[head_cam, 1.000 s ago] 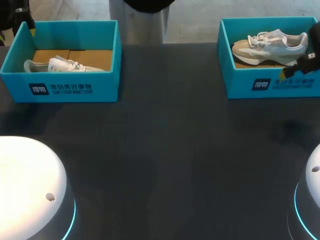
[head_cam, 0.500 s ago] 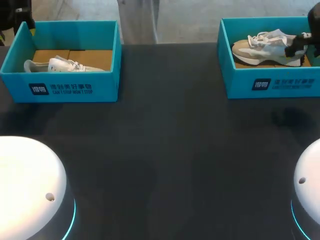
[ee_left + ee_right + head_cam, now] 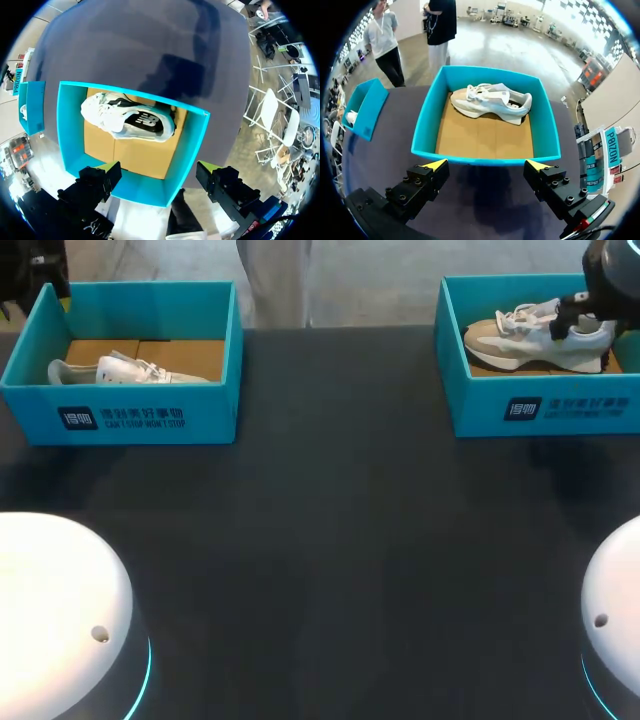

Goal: Take the shoe out of the shoebox, open the shoe tongue, remove and reinsert the insole, then place the shoe into the shoebox

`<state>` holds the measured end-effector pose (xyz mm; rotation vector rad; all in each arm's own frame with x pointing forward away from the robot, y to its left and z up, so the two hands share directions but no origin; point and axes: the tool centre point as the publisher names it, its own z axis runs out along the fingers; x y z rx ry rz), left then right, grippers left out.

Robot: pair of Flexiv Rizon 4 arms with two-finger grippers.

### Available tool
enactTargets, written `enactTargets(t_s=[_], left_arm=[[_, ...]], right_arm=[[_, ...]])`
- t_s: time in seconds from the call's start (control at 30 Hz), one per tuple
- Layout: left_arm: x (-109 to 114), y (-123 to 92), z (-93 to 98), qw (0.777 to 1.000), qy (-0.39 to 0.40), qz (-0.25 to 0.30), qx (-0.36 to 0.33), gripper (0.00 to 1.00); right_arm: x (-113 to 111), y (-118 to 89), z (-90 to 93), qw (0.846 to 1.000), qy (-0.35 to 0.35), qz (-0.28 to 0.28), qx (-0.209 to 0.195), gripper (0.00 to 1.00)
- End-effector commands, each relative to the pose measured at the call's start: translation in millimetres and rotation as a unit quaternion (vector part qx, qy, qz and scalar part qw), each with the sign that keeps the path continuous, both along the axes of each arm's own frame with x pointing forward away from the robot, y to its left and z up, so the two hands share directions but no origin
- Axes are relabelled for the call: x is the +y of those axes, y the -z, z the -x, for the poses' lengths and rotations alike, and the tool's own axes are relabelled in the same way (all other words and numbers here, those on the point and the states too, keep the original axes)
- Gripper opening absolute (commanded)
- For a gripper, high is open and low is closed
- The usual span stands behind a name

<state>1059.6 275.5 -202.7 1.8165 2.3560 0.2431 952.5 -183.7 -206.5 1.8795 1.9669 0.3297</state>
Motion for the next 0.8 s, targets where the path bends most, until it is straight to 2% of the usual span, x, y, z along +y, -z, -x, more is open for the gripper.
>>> enactTargets(t_s=[0.03,0.53,0.67,0.73,0.8], left_arm=[[-0.1,-0.6,0.4,1.0,0.0,-0.001,0.0,1.0],[-0.1,-0.6,0.4,1.0,0.0,-0.001,0.0,1.0],[-0.1,-0.6,0.4,1.0,0.0,-0.001,0.0,1.0],[-0.1,-0.6,0.4,1.0,0.0,-0.001,0.0,1.0],[-0.1,-0.6,0.4,1.0,0.0,-0.001,0.0,1.0]], right_arm=[[1.2,0.1,-1.6,1.0,0.002,0.003,0.002,1.0],[1.2,0.1,-1.6,1.0,0.002,0.003,0.002,1.0],[-4.6,6.6,-20.1,1.0,0.031,0.005,-0.001,1.0],[-6.8,9.2,-30.6,0.999,0.042,0.027,0.003,1.0],[-9.8,9.0,-40.1,0.998,0.057,0.016,0.003,1.0]])
